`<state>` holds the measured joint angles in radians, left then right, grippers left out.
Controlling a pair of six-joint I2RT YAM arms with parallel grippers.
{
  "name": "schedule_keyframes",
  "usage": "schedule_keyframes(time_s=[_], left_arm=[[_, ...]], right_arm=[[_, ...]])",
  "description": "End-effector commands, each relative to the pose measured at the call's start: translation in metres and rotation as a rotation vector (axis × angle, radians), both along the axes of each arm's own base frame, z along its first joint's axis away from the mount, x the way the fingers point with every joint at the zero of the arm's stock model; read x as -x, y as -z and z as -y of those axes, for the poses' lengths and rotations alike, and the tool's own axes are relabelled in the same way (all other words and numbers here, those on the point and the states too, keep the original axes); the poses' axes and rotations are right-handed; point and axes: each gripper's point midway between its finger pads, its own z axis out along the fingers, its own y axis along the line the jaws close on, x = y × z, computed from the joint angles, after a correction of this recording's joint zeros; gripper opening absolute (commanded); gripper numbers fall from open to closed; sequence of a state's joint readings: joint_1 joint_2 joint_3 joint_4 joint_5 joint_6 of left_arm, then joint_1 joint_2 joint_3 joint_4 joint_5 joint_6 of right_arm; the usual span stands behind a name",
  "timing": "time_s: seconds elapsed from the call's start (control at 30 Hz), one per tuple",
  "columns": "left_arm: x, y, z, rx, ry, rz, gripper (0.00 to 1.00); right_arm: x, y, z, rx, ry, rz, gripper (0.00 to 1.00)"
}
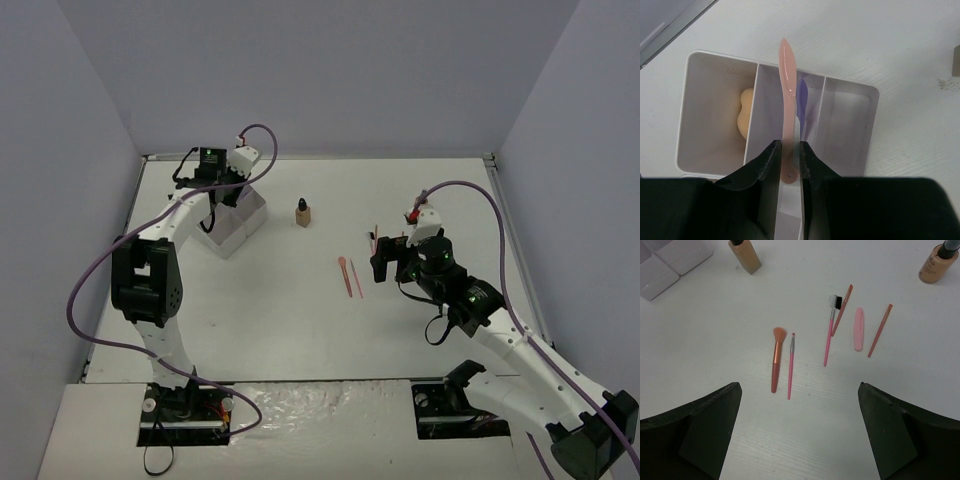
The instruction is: Organize the makeup
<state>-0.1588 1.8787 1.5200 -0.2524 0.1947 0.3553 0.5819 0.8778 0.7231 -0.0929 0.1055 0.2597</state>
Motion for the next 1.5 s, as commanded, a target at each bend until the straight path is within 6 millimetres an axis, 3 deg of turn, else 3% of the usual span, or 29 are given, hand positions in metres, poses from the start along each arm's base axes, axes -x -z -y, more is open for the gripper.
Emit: schedule_keyframes(time_s=[0.0, 0.3, 0.47, 0.6, 0.7, 0.83, 0.97, 1.13, 1.23, 1.37, 1.47], left_arm=[[-0.020, -0.039, -0.008, -0.007, -0.004, 0.127, 0.13], [-0.022, -0.040, -0.009, -0.014, -0.009, 0.130, 0.29], [-0.020, -0.051, -0.009, 0.001, -0.016, 0.147, 0.36], [-0.013, -0.082, -0.002, 0.083, -0.034, 0.195, 0.46], [-0.003, -0.112, 0.002, 0.173, -0.071, 0.236, 0.58], [0.027, -0.163, 0.000, 0.310, -0.155, 0.302, 0.77], [0.062, -0.185, -0.019, 0.314, -0.257, 0.330, 0.97], [0.109, -0.183, -0.040, 0.320, -0.395, 0.276, 0.97], [0.139, -0.168, -0.039, 0.374, -0.434, 0.216, 0.97], [0.173, -0.136, -0.033, 0.423, -0.449, 0.106, 0.97], [0.192, -0.117, -0.032, 0.425, -0.464, 0.035, 0.97]], right_arm=[[-0.016, -0.035, -0.004, -0.048, 0.021, 0.102, 1.00], [-0.014, -0.033, -0.004, -0.057, 0.019, 0.094, 1.00], [-0.016, -0.032, -0.005, -0.061, 0.027, 0.088, 1.00], [-0.020, -0.026, -0.002, -0.062, 0.069, 0.066, 0.99], [-0.027, -0.012, 0.001, -0.051, 0.119, 0.012, 0.95], [-0.037, 0.006, 0.003, -0.019, 0.168, -0.061, 0.88], [-0.050, 0.016, -0.001, -0.028, 0.183, -0.119, 0.81], [-0.068, 0.038, 0.015, -0.004, 0.248, -0.197, 0.74], [-0.082, 0.062, 0.026, -0.026, 0.258, -0.290, 0.66], [-0.103, 0.076, 0.032, 0.001, 0.255, -0.314, 0.50], [-0.115, 0.087, 0.034, 0.036, 0.258, -0.326, 0.48]])
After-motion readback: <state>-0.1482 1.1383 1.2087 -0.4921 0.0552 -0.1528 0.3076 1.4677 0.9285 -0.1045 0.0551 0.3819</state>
